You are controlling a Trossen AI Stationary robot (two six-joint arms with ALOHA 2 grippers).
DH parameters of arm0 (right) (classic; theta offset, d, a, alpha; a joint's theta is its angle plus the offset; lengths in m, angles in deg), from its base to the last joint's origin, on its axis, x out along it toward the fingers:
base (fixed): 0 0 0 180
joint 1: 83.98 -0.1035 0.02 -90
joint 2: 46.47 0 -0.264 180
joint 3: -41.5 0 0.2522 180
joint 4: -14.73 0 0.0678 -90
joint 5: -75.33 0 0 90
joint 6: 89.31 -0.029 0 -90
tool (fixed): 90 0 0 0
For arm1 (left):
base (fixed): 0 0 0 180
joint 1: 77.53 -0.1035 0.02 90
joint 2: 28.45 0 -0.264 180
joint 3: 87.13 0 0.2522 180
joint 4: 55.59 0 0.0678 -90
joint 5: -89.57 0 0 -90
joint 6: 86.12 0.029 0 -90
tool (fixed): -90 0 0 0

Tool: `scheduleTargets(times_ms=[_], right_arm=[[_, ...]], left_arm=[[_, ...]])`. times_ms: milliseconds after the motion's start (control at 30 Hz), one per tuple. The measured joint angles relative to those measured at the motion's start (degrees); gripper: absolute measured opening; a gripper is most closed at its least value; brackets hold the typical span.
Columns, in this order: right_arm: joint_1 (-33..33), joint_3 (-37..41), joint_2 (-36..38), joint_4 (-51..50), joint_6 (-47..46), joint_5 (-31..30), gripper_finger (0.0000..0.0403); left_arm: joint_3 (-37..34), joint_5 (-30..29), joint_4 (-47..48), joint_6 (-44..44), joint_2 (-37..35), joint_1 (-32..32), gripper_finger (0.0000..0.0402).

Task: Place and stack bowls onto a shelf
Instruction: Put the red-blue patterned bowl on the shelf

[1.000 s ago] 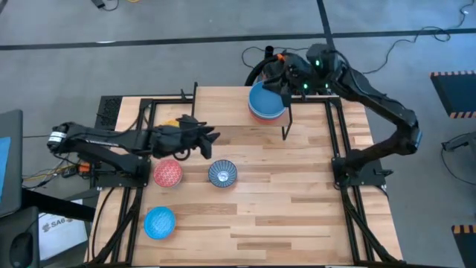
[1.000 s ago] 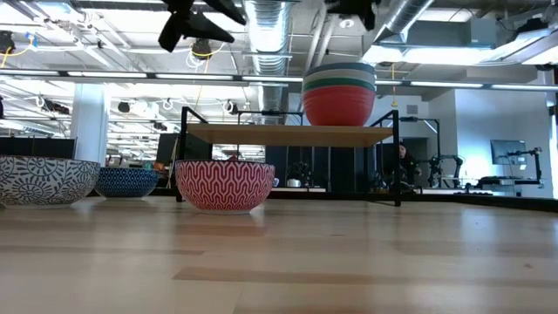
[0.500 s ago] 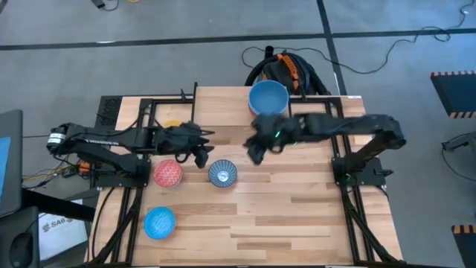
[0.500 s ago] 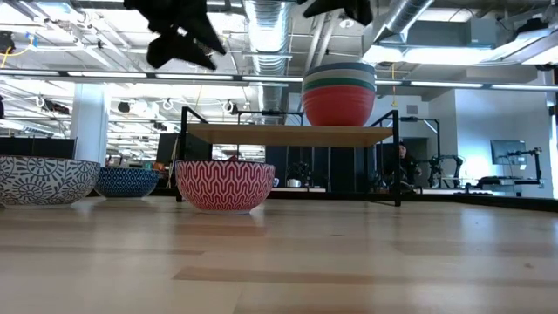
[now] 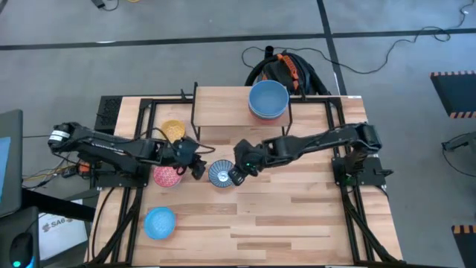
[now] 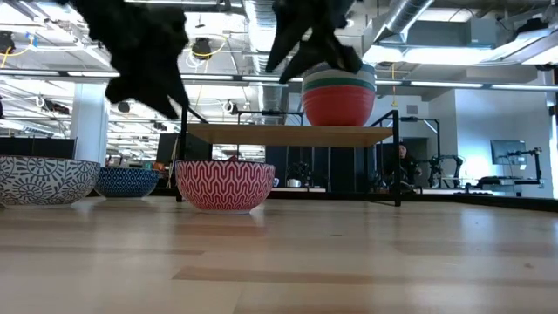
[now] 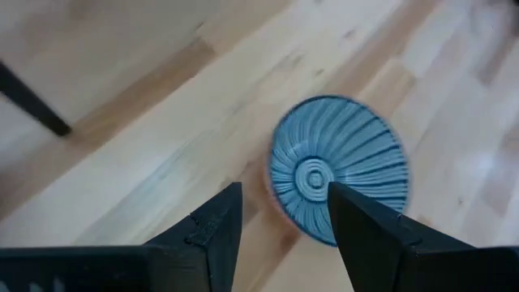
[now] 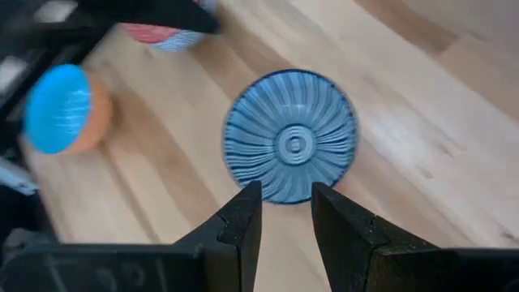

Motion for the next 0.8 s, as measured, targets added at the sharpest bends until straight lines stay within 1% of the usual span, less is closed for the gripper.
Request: scheduleTargets(times_ms=[133,200,300,367,500,633,700,733,800], right_arm=[[-0.39,-0.08,2.23,-1.55,0.51,0.05,0.0134],[0.06,0.01,4.12,-4.55,1.38,0.11,0.0134],[0.52,0.00,6.90,-8.32,1.58,-0.15,0.0134],[0.81,0.01,8.73,-11.00,1.56,-0.41,0.0134],[1.25,-0.01,12.78,-12.38,2.17,-1.37,0.0134],[2.25,0.05,15.81,-13.66,3.43,-1.81,0.0134],[2.70,-0.14,16.71,-14.26,4.56,-1.83,0.0134],[3.10,-0.03,17.35,-14.99,5.20,-1.76,0.0134],[3.81,-0.01,17.78,-17.13,6.32,-1.74,0.0134]], left_arm=[[-4.74,0.56,-7.96,-0.63,0.01,-2.12,0.0167],[-6.46,0.69,-11.33,-1.00,0.20,-2.50,0.0167],[-7.96,1.36,-15.65,-1.17,2.07,-2.55,0.0167],[-7.64,1.49,-18.43,-1.23,5.14,-2.55,0.0167],[-6.88,3.50,-18.95,-1.30,11.92,-3.60,0.0167],[-4.91,4.88,-19.41,-1.64,16.64,-4.73,0.0164],[-4.14,5.43,-18.71,-1.47,18.50,-5.09,0.0153],[-3.51,6.13,-19.90,-1.32,19.82,-5.39,0.0144],[-3.03,7.20,-19.37,-1.30,21.22,-5.82,0.0123]])
